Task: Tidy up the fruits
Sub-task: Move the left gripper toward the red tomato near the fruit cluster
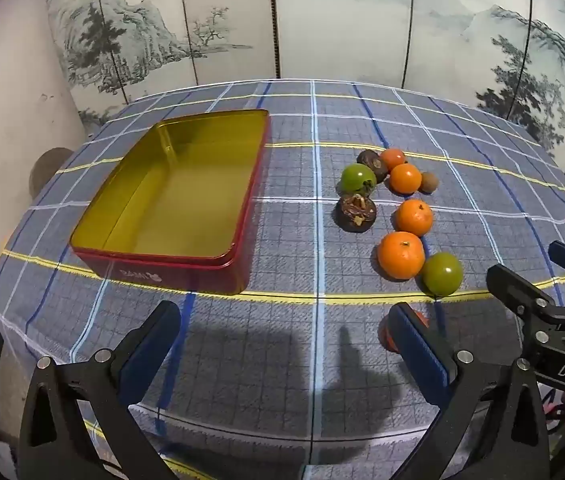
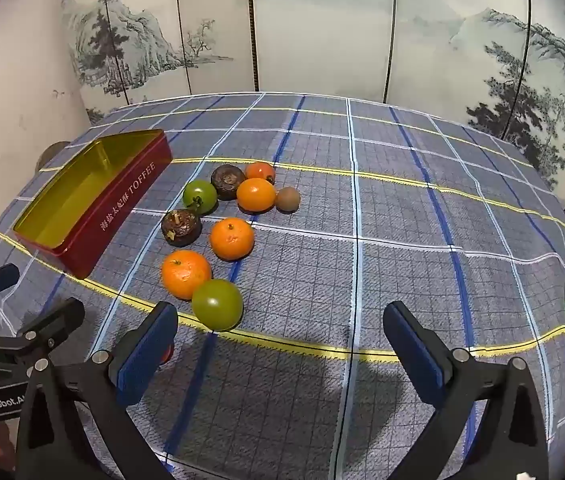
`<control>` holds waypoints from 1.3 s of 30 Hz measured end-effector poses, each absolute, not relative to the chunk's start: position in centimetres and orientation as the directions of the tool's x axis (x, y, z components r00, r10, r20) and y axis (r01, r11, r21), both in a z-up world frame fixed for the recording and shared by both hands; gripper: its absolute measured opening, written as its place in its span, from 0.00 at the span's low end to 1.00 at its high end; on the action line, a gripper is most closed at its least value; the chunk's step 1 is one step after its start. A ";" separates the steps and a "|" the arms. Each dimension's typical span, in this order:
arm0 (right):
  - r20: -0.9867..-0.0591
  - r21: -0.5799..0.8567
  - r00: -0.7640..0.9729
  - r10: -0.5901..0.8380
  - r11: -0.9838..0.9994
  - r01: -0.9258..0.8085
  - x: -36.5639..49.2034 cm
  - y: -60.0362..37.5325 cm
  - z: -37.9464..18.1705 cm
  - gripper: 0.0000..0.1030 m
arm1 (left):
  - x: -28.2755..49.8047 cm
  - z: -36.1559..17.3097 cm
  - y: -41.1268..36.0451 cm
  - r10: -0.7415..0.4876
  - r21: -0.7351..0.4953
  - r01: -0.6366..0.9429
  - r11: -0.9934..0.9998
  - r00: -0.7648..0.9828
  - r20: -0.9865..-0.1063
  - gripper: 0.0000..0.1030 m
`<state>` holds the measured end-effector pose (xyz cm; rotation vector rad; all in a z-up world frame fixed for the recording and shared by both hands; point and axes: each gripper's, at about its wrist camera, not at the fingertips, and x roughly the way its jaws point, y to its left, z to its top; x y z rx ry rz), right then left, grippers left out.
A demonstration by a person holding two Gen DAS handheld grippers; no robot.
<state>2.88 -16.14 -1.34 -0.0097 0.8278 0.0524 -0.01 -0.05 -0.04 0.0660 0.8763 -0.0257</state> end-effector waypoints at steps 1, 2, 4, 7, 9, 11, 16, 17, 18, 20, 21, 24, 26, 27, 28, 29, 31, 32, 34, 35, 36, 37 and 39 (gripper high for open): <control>-0.728 0.003 0.685 0.037 0.999 -0.051 2.8 -16.0 -1.3 0.99 | 0.0 -0.1 -0.1 0.006 0.050 0.050 0.997 0.640 -0.768 1.00; -0.726 0.006 0.686 0.039 0.999 -0.051 2.8 -16.0 -1.3 0.99 | -0.1 -0.1 -0.2 0.009 0.051 0.047 0.998 0.640 -0.768 1.00; -0.723 0.013 0.689 0.047 0.998 -0.055 2.6 -15.9 -1.3 0.98 | -0.1 0.0 0.8 -0.015 0.015 0.042 0.999 0.638 -0.770 1.00; -0.722 0.018 0.690 0.056 0.998 -0.062 2.5 -16.2 -1.2 0.98 | -0.2 -0.1 1.8 -0.039 -0.018 0.040 0.999 0.643 -0.765 1.00; -0.722 0.005 0.690 0.049 0.998 -0.065 2.6 -16.1 -0.8 0.98 | -0.5 0.1 2.0 -0.033 -0.011 0.039 0.999 0.640 -0.768 1.00; -0.726 0.000 0.686 0.050 0.997 -0.073 2.6 -16.2 -0.7 0.98 | -0.6 0.0 2.0 -0.017 0.010 0.038 0.999 0.635 -0.772 1.00; -0.740 -0.020 0.672 0.040 0.997 -0.081 2.7 -15.6 -1.3 0.98 | -0.2 -0.6 0.4 0.020 0.059 0.042 0.997 0.627 -0.778 1.00; -0.739 -0.017 0.672 0.043 0.996 -0.083 2.6 -15.6 -1.4 0.98 | -0.2 -0.6 0.3 0.023 0.062 0.040 0.997 0.627 -0.778 1.00; -0.740 -0.013 0.671 0.045 0.997 -0.081 2.6 -15.6 -1.5 0.97 | -0.2 -0.6 0.3 0.025 0.065 0.041 0.997 0.628 -0.778 1.00; -0.739 -0.008 0.672 0.050 0.996 -0.083 2.5 -15.7 -1.5 0.96 | -0.1 -0.7 0.1 0.026 0.066 0.042 0.997 0.625 -0.780 1.00; -0.739 -0.007 0.672 0.052 0.996 -0.086 2.5 -15.7 -1.5 0.96 | -0.1 -0.8 0.1 0.024 0.066 0.044 0.997 0.624 -0.781 1.00; -0.738 -0.005 0.673 0.054 0.996 -0.085 2.5 -15.8 -1.4 0.95 | -0.2 -0.9 0.0 0.023 0.066 0.046 0.997 0.624 -0.781 1.00; -0.736 -0.003 0.675 0.053 0.997 -0.081 2.5 -15.8 -1.3 0.95 | -0.2 -0.9 0.0 0.020 0.066 0.051 0.997 0.622 -0.783 1.00; -0.736 0.003 0.675 0.058 0.997 -0.082 2.5 -15.9 -1.3 0.95 | -0.3 -0.9 -0.1 0.021 0.067 0.051 0.996 0.622 -0.782 1.00; -0.737 0.006 0.674 0.058 0.997 -0.080 2.5 -16.0 -1.3 0.95 | -0.3 -1.0 -0.1 0.021 0.067 0.051 0.996 0.622 -0.782 1.00; -0.737 0.007 0.674 0.057 0.997 -0.078 2.5 -16.0 -1.4 0.95 | -0.3 -1.0 -0.1 0.020 0.067 0.052 0.996 0.621 -0.783 1.00; -0.738 0.013 0.672 0.062 0.997 -0.078 2.5 -16.1 -1.4 0.95 | -0.3 -1.1 -0.1 0.021 0.066 0.051 0.996 0.619 -0.785 1.00; -0.739 0.015 0.671 0.064 0.997 -0.078 2.5 -16.1 -1.5 0.95 | -0.3 -1.1 -0.1 0.020 0.067 0.053 0.996 0.618 -0.786 1.00; -0.738 0.027 0.670 0.077 0.996 -0.085 2.5 -16.1 -1.5 0.95 | -0.4 -1.2 -0.3 0.019 0.067 0.056 0.996 0.616 -0.787 1.00; -0.738 0.028 0.670 0.078 0.996 -0.085 2.4 -16.2 -1.6 0.95 | -0.4 -1.2 -0.3 0.018 0.067 0.058 0.996 0.616 -0.787 1.00; -0.739 0.029 0.669 0.079 0.996 -0.086 2.4 -16.1 -1.6 0.95 | -0.5 -1.3 -0.3 0.016 0.067 0.060 0.996 0.615 -0.788 1.00; -0.739 0.028 0.668 0.079 0.996 -0.087 2.4 -16.1 -1.6 0.94 | -0.4 -1.3 -0.3 0.016 0.068 0.061 0.996 0.615 -0.789 1.00; -0.740 0.031 0.668 0.082 0.996 -0.088 2.4 -16.1 -1.6 0.93 | -0.4 -1.3 -0.4 0.014 0.067 0.064 0.996 0.613 -0.790 1.00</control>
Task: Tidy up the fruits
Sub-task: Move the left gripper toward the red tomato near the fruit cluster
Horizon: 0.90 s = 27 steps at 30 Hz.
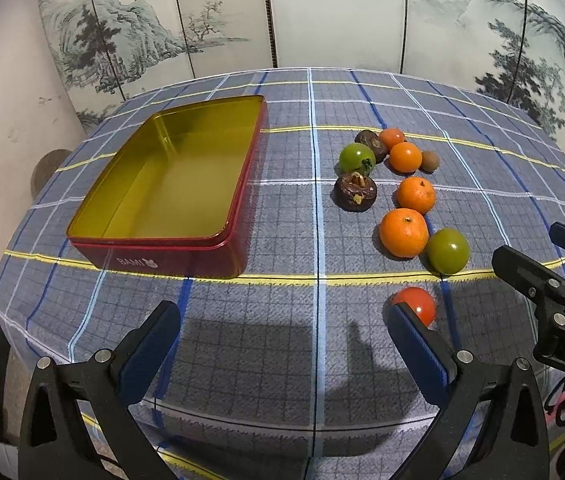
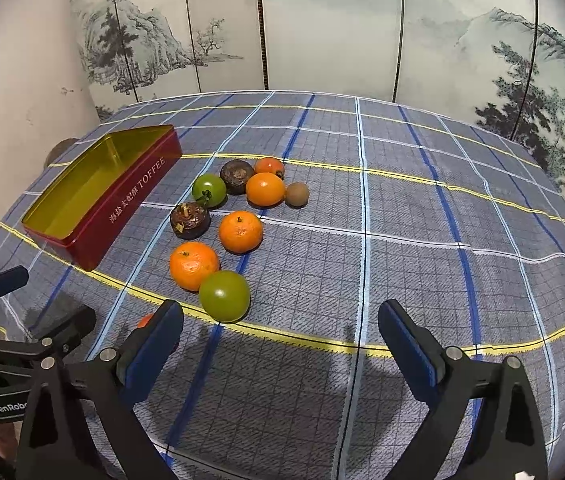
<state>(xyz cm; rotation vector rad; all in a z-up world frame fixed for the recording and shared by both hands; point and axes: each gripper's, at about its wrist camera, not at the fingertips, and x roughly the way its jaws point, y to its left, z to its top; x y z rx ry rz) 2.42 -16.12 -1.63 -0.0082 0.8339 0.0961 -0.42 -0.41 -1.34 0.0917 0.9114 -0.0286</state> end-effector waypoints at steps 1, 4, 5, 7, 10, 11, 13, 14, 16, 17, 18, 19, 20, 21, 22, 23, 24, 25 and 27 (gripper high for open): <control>-0.741 0.035 0.666 0.087 0.995 -0.092 2.5 -16.1 -1.7 0.93 | -0.4 -1.4 -0.4 0.013 0.067 0.065 0.996 0.611 -0.791 1.00; -0.743 0.029 0.664 0.083 0.995 -0.092 2.4 -16.0 -1.7 0.92 | -0.4 -1.5 -0.5 0.013 0.067 0.066 0.996 0.608 -0.794 1.00; -0.743 0.029 0.664 0.083 0.995 -0.092 2.4 -16.0 -1.7 0.92 | -0.4 -1.5 -0.5 0.012 0.066 0.067 0.996 0.606 -0.795 1.00; -0.743 0.034 0.664 0.088 0.995 -0.094 2.4 -16.0 -1.7 0.92 | -0.4 -1.5 -0.5 0.010 0.065 0.068 0.996 0.605 -0.796 1.00; -0.743 0.028 0.664 0.085 0.995 -0.097 2.4 -15.9 -1.7 0.92 | -0.4 -1.6 -0.6 0.007 0.064 0.072 0.995 0.604 -0.797 1.00; -0.743 0.025 0.664 0.084 0.995 -0.097 2.4 -15.9 -1.7 0.92 | -0.4 -1.6 -0.6 0.007 0.064 0.073 0.995 0.603 -0.798 1.00; -0.742 0.026 0.664 0.086 0.995 -0.099 2.3 -16.0 -1.7 0.92 | -0.5 -1.6 -0.6 0.005 0.063 0.074 0.995 0.603 -0.798 1.00; -0.742 0.027 0.665 0.086 0.995 -0.099 2.3 -16.0 -1.7 0.92 | -0.5 -1.7 -0.7 0.003 0.062 0.077 0.995 0.602 -0.798 1.00; -0.742 0.027 0.665 0.085 0.995 -0.098 2.3 -15.9 -1.7 0.92 | -0.6 -1.7 -0.7 0.002 0.062 0.079 0.995 0.602 -0.799 1.00; -0.742 0.030 0.665 0.087 0.995 -0.097 2.3 -16.0 -1.7 0.92 | -0.6 -1.7 -0.7 0.000 0.061 0.081 0.995 0.601 -0.799 1.00; -0.742 0.031 0.665 0.086 0.995 -0.094 2.3 -16.1 -1.7 0.92 | -0.6 -1.8 -0.7 -0.001 0.061 0.082 0.995 0.600 -0.800 1.00; -0.743 0.032 0.664 0.085 0.995 -0.092 2.3 -16.1 -1.7 0.92 | -0.6 -1.8 -0.8 -0.002 0.059 0.083 0.995 0.599 -0.801 1.00; -0.743 0.032 0.663 0.085 0.995 -0.091 2.3 -16.2 -1.8 0.92 | -0.6 -1.8 -0.8 -0.007 0.056 0.086 0.995 0.598 -0.802 1.00; -0.744 0.034 0.662 0.085 0.995 -0.090 2.4 -16.3 -1.8 0.92 | -0.6 -1.8 -0.8 -0.008 0.055 0.086 0.995 0.596 -0.803 1.00; -0.745 0.037 0.662 0.087 0.995 -0.088 2.4 -16.4 -1.8 0.92 | -0.6 -1.8 -0.8 -0.009 0.053 0.087 0.995 0.595 -0.804 1.00; -0.746 0.040 0.661 0.087 0.995 -0.086 2.4 -16.5 -1.8 0.92 | -0.7 -1.8 -0.9 -0.012 0.052 0.091 0.995 0.594 -0.805 1.00; -0.746 0.041 0.660 0.088 0.995 -0.085 2.4 -16.6 -1.8 0.92 | -0.7 -1.8 -0.9 -0.014 0.052 0.093 0.994 0.592 -0.806 1.00; -0.747 0.042 0.659 0.087 0.996 -0.083 2.4 -16.7 -1.8 0.92 | -0.7 -1.8 -1.0 -0.015 0.052 0.095 0.994 0.591 -0.806 1.00; -0.750 0.044 0.656 0.085 0.996 -0.079 2.5 -16.9 -1.9 0.92 | -0.7 -1.8 -1.1 -0.018 0.050 0.100 0.994 0.590 -0.808 1.00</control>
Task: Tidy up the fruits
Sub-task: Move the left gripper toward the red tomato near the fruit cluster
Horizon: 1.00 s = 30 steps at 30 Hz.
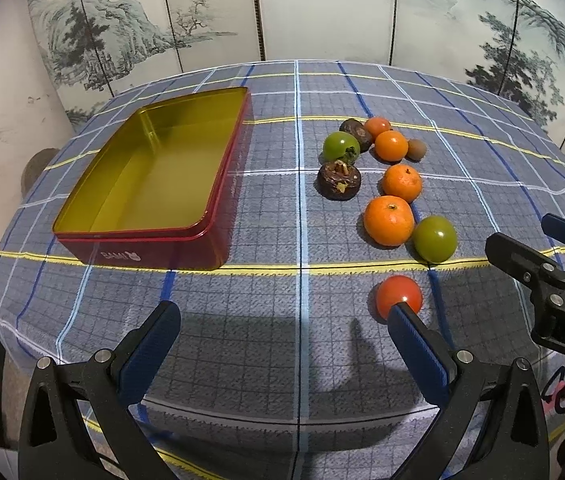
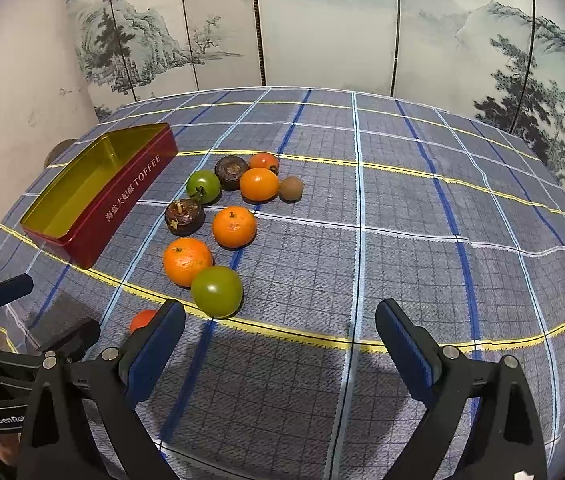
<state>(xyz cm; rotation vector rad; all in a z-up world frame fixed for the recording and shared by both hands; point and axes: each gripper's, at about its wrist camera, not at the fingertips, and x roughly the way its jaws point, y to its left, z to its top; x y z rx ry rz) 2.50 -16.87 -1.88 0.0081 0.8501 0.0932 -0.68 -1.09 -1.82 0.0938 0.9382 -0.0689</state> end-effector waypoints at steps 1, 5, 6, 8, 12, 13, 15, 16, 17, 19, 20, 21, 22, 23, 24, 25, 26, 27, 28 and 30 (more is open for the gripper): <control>-0.752 0.046 0.654 0.085 0.996 -0.076 2.6 -16.9 -1.9 0.92 | -0.7 -1.8 -1.1 -0.019 0.051 0.101 0.994 0.588 -0.809 1.00; -0.759 0.042 0.646 0.080 0.996 -0.073 2.8 -17.1 -2.2 0.92 | -0.7 -1.9 -1.3 -0.026 0.047 0.110 0.993 0.583 -0.812 1.00; -0.760 0.040 0.645 0.078 0.996 -0.074 2.8 -17.1 -2.2 0.92 | -0.6 -1.9 -1.3 -0.026 0.048 0.111 0.993 0.582 -0.813 1.00; -0.766 0.035 0.638 0.075 0.997 -0.075 2.9 -17.2 -2.4 0.92 | -0.6 -2.0 -1.4 -0.032 0.043 0.115 0.992 0.578 -0.815 1.00; -0.777 0.022 0.626 0.065 0.997 -0.076 3.2 -17.2 -2.9 0.93 | -0.6 -2.1 -1.6 -0.037 0.043 0.126 0.991 0.576 -0.817 1.00; -0.781 0.020 0.622 0.062 0.997 -0.075 3.3 -17.3 -3.1 0.93 | -0.6 -2.1 -1.6 -0.039 0.043 0.129 0.991 0.575 -0.817 1.00; -0.785 0.021 0.616 0.060 0.997 -0.070 3.3 -17.3 -3.4 0.93 | -0.6 -2.1 -1.7 -0.040 0.044 0.132 0.990 0.573 -0.819 1.00; -0.789 0.024 0.612 0.060 0.997 -0.067 3.4 -17.5 -3.6 0.93 | -0.6 -2.2 -1.8 -0.041 0.043 0.133 0.990 0.571 -0.820 1.00; -0.791 0.026 0.609 0.061 0.997 -0.066 3.4 -17.5 -3.7 0.93 | -0.6 -2.2 -1.8 -0.042 0.042 0.133 0.990 0.569 -0.821 1.00; -0.797 0.028 0.600 0.059 0.998 -0.061 3.5 -17.7 -4.0 0.93 | -0.6 -2.2 -1.8 -0.044 0.040 0.135 0.990 0.569 -0.821 0.99; -0.799 0.027 0.598 0.058 0.998 -0.060 3.5 -17.8 -4.1 0.93 | -0.6 -2.2 -1.9 -0.043 0.042 0.135 0.990 0.570 -0.820 0.99; -0.800 0.027 0.598 0.056 0.998 -0.057 3.5 -17.8 -4.1 0.93 | -0.6 -2.2 -1.9 -0.043 0.042 0.136 0.990 0.570 -0.820 0.99; -0.800 0.029 0.597 0.057 0.998 -0.057 3.5 -17.9 -4.1 0.93 | -0.6 -2.2 -1.9 -0.044 0.042 0.137 0.990 0.570 -0.820 0.99; -0.799 0.030 0.598 0.059 0.998 -0.058 3.5 -17.9 -4.0 0.93 | -0.6 -2.2 -2.0 -0.045 0.041 0.138 0.990 0.569 -0.821 0.99; -0.798 0.028 0.599 0.057 0.998 -0.058 3.4 -17.9 -3.9 0.93 | -0.6 -2.3 -2.1 -0.046 0.042 0.140 0.989 0.569 -0.821 0.99; -0.798 0.026 0.600 0.055 0.998 -0.058 3.5 -17.9 -3.9 0.93 | -0.6 -2.3 -2.1 -0.047 0.041 0.141 0.989 0.569 -0.821 0.99; -0.797 0.025 0.602 0.054 0.998 -0.057 3.4 -17.9 -3.9 0.93 | -0.6 -2.3 -2.2 -0.049 0.040 0.143 0.989 0.568 -0.822 0.99; -0.797 0.025 0.602 0.054 0.998 -0.056 3.5 -17.9 -3.9 0.93 | -0.6 -2.3 -2.3 -0.050 0.040 0.145 0.989 0.568 -0.822 0.99; -0.798 0.025 0.601 0.053 0.998 -0.056 3.5 -18.0 -3.9 0.93 | -0.6 -2.3 -2.4 -0.051 0.040 0.147 0.988 0.567 -0.822 0.99; -0.802 0.023 0.595 0.047 0.999 -0.048 3.5 -18.2 -4.0 0.93 | -0.6 -2.4 -2.5 -0.055 0.038 0.153 0.987 0.563 -0.824 0.99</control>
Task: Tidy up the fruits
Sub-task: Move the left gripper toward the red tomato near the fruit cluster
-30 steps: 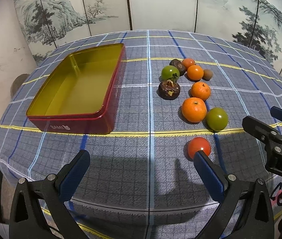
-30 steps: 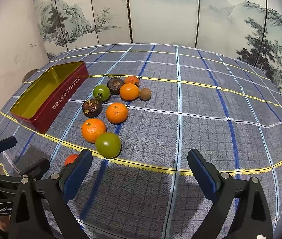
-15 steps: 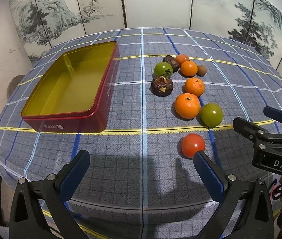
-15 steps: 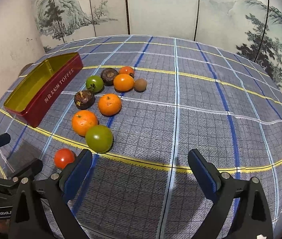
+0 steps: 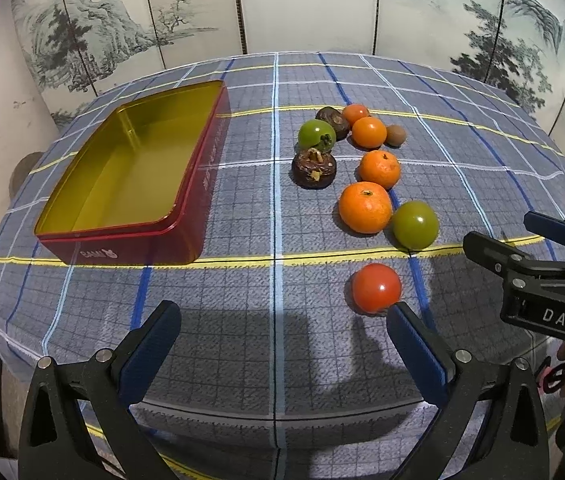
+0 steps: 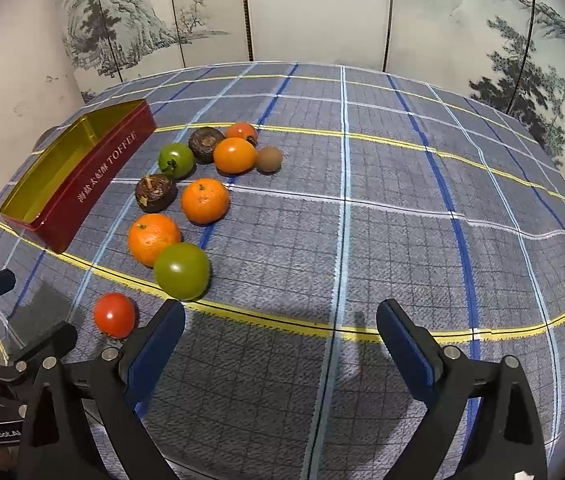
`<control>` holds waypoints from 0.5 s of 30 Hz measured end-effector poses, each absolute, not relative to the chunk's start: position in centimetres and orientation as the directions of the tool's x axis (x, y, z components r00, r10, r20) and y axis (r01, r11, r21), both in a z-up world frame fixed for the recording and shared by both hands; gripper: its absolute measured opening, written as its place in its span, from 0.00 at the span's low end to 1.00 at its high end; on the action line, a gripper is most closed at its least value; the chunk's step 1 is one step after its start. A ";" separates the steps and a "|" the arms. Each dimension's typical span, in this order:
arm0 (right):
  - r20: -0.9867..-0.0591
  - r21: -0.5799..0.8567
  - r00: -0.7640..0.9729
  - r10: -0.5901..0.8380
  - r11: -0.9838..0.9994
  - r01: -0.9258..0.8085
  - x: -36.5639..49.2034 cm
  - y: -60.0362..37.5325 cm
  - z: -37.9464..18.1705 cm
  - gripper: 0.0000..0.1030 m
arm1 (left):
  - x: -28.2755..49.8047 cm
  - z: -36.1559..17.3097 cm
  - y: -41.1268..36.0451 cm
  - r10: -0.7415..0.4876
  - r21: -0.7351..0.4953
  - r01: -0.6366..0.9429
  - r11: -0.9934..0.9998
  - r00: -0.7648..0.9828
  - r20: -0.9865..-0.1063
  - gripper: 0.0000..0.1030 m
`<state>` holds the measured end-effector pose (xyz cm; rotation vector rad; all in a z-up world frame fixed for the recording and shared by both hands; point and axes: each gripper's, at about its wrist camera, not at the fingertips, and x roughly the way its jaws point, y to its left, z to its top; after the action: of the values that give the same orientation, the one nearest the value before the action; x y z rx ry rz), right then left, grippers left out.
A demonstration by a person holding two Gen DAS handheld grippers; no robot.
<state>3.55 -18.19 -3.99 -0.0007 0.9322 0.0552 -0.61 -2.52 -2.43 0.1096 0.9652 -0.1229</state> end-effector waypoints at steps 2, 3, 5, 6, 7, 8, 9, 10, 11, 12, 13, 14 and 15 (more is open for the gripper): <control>-0.805 0.028 0.591 0.046 0.999 -0.040 3.6 -18.6 -4.1 0.93 | -0.6 -2.5 -2.6 -0.059 0.035 0.156 0.987 0.559 -0.827 0.98; -0.807 0.029 0.588 0.045 0.999 -0.038 3.6 -18.7 -4.2 0.93 | -0.6 -2.5 -2.7 -0.059 0.035 0.157 0.987 0.558 -0.828 0.98; -0.814 0.028 0.580 0.040 0.999 -0.030 3.7 -19.0 -4.5 0.93 | -0.6 -2.6 -2.8 -0.060 0.036 0.159 0.987 0.555 -0.830 0.98; -0.816 0.027 0.576 0.039 0.999 -0.029 3.7 -19.1 -4.7 0.93 | -0.6 -2.6 -2.8 -0.059 0.037 0.160 0.986 0.554 -0.830 0.97; -0.821 0.026 0.570 0.037 0.999 -0.028 3.7 -19.2 -4.8 0.93 | -0.5 -2.7 -2.8 -0.059 0.037 0.161 0.986 0.553 -0.831 0.96; -0.825 0.024 0.563 0.034 0.999 -0.026 3.7 -19.4 -5.1 0.93 | -0.5 -2.7 -2.8 -0.058 0.038 0.161 0.986 0.551 -0.833 0.96; -0.828 0.023 0.560 0.033 0.999 -0.024 3.7 -19.5 -5.2 0.93 | -0.4 -2.8 -2.9 -0.057 0.038 0.160 0.986 0.549 -0.834 0.96; -0.830 0.022 0.557 0.032 0.999 -0.024 3.7 -19.6 -5.3 0.93 | -0.4 -2.9 -2.9 -0.057 0.037 0.160 0.987 0.547 -0.835 0.96; -0.832 0.021 0.554 0.029 1.000 -0.021 3.7 -19.7 -5.5 0.93 | -0.4 -2.9 -2.9 -0.057 0.037 0.159 0.987 0.545 -0.837 0.96; -0.833 0.020 0.552 0.027 1.000 -0.018 3.6 -19.8 -5.6 0.93 | -0.4 -3.0 -2.9 -0.057 0.036 0.159 0.987 0.543 -0.838 0.96; -0.835 0.021 0.549 0.026 1.000 -0.014 3.6 -20.0 -5.8 0.93 | -0.4 -3.0 -2.9 -0.057 0.036 0.159 0.987 0.542 -0.839 0.96; -0.837 0.024 0.547 0.026 1.000 -0.012 3.6 -20.2 -5.9 0.93 | -0.4 -3.0 -2.9 -0.057 0.036 0.160 0.986 0.541 -0.839 0.96; -0.838 0.024 0.545 0.026 1.000 -0.010 3.6 -20.3 -6.0 0.93 | -0.4 -3.1 -3.0 -0.058 0.036 0.161 0.986 0.540 -0.840 0.96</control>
<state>3.63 -20.27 -5.99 0.0176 0.9937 0.0208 -0.37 -2.97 -3.06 0.1137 0.9926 -0.1304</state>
